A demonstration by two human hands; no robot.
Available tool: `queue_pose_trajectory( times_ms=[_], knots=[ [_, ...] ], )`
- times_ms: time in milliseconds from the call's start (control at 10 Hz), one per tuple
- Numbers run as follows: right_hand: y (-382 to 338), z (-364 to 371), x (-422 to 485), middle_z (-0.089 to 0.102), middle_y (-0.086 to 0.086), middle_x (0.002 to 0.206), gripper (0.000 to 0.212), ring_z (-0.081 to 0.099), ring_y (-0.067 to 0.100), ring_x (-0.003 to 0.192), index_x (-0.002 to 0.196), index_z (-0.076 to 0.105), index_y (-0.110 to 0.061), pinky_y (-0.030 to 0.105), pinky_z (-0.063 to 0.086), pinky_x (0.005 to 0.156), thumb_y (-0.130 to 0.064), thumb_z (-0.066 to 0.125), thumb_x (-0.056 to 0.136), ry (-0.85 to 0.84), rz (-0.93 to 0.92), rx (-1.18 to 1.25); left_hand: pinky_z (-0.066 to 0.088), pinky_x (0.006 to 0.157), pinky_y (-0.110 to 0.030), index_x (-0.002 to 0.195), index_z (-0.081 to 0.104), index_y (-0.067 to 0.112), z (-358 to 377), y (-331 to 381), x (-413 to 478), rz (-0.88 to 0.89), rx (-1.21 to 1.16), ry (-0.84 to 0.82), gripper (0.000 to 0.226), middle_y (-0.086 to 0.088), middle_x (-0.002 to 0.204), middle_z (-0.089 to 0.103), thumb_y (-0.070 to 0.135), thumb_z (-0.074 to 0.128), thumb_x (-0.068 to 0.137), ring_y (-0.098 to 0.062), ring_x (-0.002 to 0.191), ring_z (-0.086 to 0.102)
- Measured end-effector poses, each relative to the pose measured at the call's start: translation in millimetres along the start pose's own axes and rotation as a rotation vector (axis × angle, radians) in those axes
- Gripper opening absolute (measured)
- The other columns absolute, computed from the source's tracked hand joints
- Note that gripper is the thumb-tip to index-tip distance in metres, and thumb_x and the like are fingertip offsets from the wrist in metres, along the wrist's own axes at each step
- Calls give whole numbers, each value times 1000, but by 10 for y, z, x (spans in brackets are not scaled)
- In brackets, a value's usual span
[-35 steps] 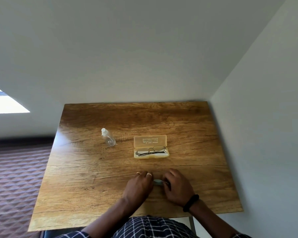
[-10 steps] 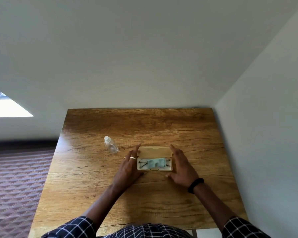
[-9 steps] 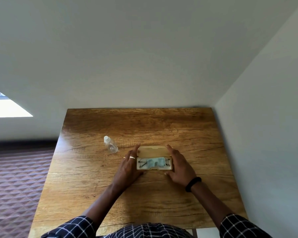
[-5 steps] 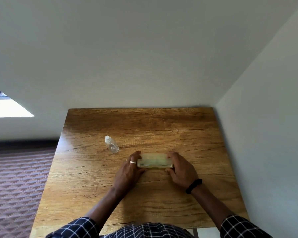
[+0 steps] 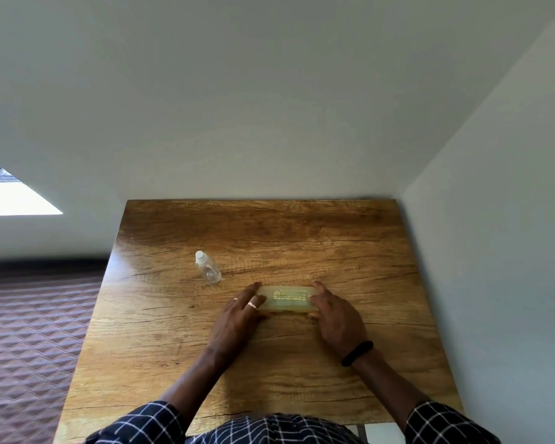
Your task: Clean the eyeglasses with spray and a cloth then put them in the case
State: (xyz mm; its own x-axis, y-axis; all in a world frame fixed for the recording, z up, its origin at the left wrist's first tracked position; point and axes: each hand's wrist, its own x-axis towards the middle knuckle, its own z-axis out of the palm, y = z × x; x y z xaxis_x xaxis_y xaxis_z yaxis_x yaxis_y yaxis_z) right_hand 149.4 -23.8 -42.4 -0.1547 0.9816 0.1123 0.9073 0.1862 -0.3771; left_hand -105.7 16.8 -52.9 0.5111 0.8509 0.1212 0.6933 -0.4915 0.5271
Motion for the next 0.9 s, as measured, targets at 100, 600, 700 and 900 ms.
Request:
queue_pose_trajectory(
  times_ms=[100,600,700,900],
  knots=[
    [17,49,-30,54,11,142,27,70,25,90,110,59,-15,37,58,67,-11,64,84,-8,-8,-52,61,84,-45,127,51,17,-15,-6,-15,8,0,6,38,-17,146,53,38,54,95,-37,114,66],
    [-127,41,79,58,4,139,50,68,24,92,121,51,-18,39,57,72,-17,78,79,8,179,23,62,79,-45,133,52,21,23,-22,74,-108,-60,16,43,0,156,44,42,58,96,-31,109,70],
    [-129,11,112,52,3,144,63,64,25,107,132,42,-20,40,56,82,-24,76,79,-23,190,27,60,87,-43,141,46,22,-4,18,98,-155,-59,-3,51,5,160,36,41,59,96,-26,121,64],
    [-129,-170,174,37,10,151,66,53,24,118,127,48,-19,37,55,85,-49,70,73,66,115,3,36,116,-38,154,27,13,6,91,153,-81,-13,72,73,-3,165,20,47,55,95,-21,153,22]
  ],
)
